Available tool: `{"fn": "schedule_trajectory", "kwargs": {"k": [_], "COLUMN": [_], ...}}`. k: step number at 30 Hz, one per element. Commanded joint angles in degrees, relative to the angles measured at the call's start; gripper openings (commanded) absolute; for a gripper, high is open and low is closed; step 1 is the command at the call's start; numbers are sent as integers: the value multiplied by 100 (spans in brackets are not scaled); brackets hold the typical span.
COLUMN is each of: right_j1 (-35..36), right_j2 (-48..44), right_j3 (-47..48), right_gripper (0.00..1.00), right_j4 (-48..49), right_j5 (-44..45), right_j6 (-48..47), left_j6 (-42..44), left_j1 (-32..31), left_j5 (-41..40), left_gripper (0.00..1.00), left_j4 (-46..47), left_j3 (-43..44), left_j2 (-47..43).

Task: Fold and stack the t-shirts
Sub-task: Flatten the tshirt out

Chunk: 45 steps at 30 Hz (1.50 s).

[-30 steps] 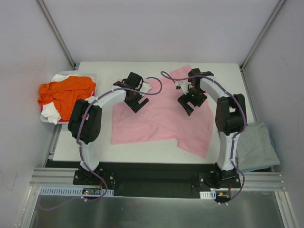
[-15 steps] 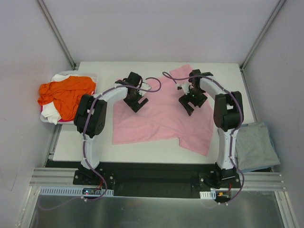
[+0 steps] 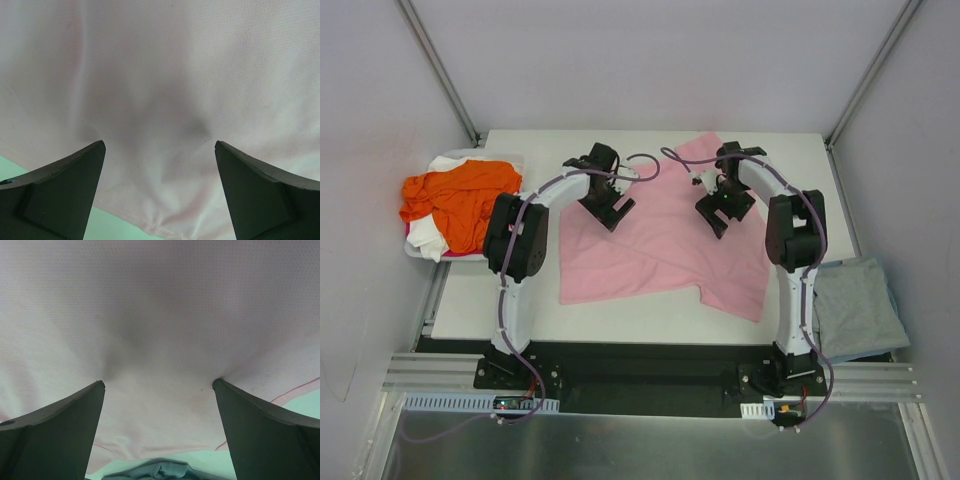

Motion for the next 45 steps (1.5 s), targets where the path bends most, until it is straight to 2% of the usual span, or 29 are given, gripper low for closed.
{"fn": "schedule_trajectory", "kwargs": {"k": [1,14,27,45], "right_j1": [-42,-174,-174,-183], "right_j2": [74,-5,30,346], "right_j3": [239,178,318,749], "right_gripper": [97,97,96,97], "right_j4": [-213,-230,-292,-292], "right_j5": [80,203,308,264], "right_j6": [-139,-174,-130,-60], "left_j6": [-57,-347,-593,-514], "left_j1": [42,174,394,420], "left_j5": [209,218,490,-256], "left_gripper": [92,92,92,92], "left_j4": [-431,-800,-1714,-2181], "left_j3": [325,527,1634,2926], "left_j2": [159,440,1117,1891]}}
